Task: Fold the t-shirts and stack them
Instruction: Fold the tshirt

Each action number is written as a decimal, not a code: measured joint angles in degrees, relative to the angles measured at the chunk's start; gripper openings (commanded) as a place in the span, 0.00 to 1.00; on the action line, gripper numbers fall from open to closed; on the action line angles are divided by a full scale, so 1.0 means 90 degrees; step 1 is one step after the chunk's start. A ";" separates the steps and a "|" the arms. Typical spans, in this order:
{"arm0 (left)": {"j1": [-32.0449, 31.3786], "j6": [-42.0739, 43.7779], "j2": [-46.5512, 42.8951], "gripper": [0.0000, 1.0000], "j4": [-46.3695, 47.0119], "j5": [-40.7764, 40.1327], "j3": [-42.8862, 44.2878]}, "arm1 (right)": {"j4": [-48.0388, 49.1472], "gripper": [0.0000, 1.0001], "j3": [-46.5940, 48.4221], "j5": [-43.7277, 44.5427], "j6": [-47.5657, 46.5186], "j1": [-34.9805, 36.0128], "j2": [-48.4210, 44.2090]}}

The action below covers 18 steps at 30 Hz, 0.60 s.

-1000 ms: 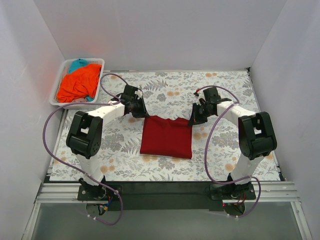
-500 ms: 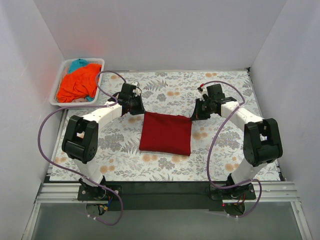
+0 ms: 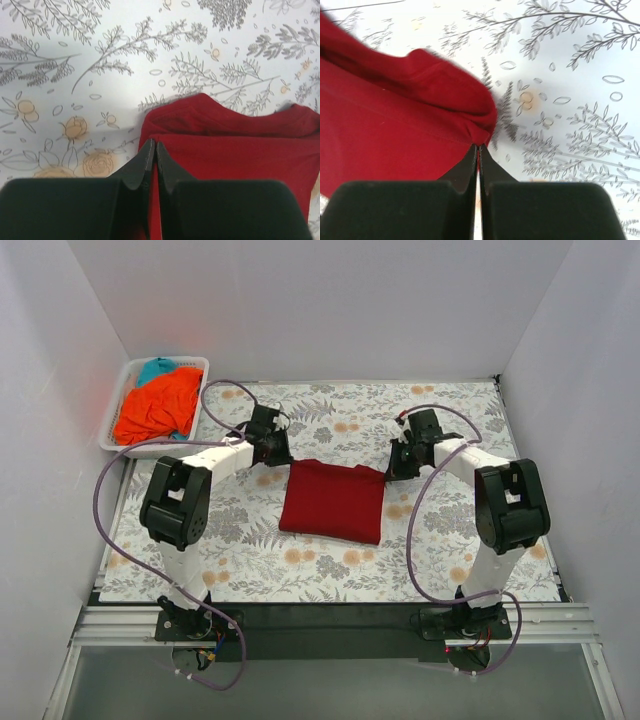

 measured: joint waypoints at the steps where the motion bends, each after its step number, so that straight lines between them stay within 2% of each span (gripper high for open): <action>1: 0.0007 -0.0002 0.0087 0.00 0.0027 -0.0036 0.0058 | 0.0027 0.01 0.0041 0.0070 0.0010 0.0000 0.0129; 6: 0.0124 -0.0002 0.0668 0.00 0.0095 -0.0070 0.0423 | 0.0066 0.01 0.0687 0.0214 0.0136 0.0000 0.0816; 7: 0.0165 -0.0002 0.0792 0.00 0.0102 -0.0049 0.0505 | 0.0087 0.08 0.0886 0.0221 0.0155 0.0000 0.0952; 9: 0.0248 0.0010 0.0937 0.11 0.0112 0.0049 0.0675 | 0.0092 0.28 0.1270 0.0240 0.0219 -0.0005 0.1195; 10: 0.0282 0.0034 0.0964 0.17 0.0114 0.0046 0.0743 | 0.0114 0.45 0.1430 0.0265 0.0257 -0.0010 0.1280; 11: 0.0313 0.0046 0.0979 0.24 0.0100 0.0046 0.0809 | 0.0112 0.53 0.1566 0.0265 0.0289 -0.0027 0.1331; 12: 0.0347 0.0075 0.0984 0.35 0.0090 0.0051 0.0857 | 0.0109 0.61 0.1666 0.0262 0.0308 -0.0046 0.1343; 13: 0.0374 0.0114 0.0984 0.46 0.0087 0.0063 0.0896 | 0.0090 0.74 0.1753 0.0248 0.0330 -0.0068 0.1338; 15: 0.0415 0.0136 0.0925 0.70 0.0073 0.0107 0.0920 | 0.0087 0.84 0.1860 0.0219 0.0355 -0.0090 0.1260; 18: 0.0476 0.0046 0.0602 0.83 0.0017 0.0277 0.0794 | 0.0032 0.85 0.1865 0.0027 0.0372 -0.0129 0.0925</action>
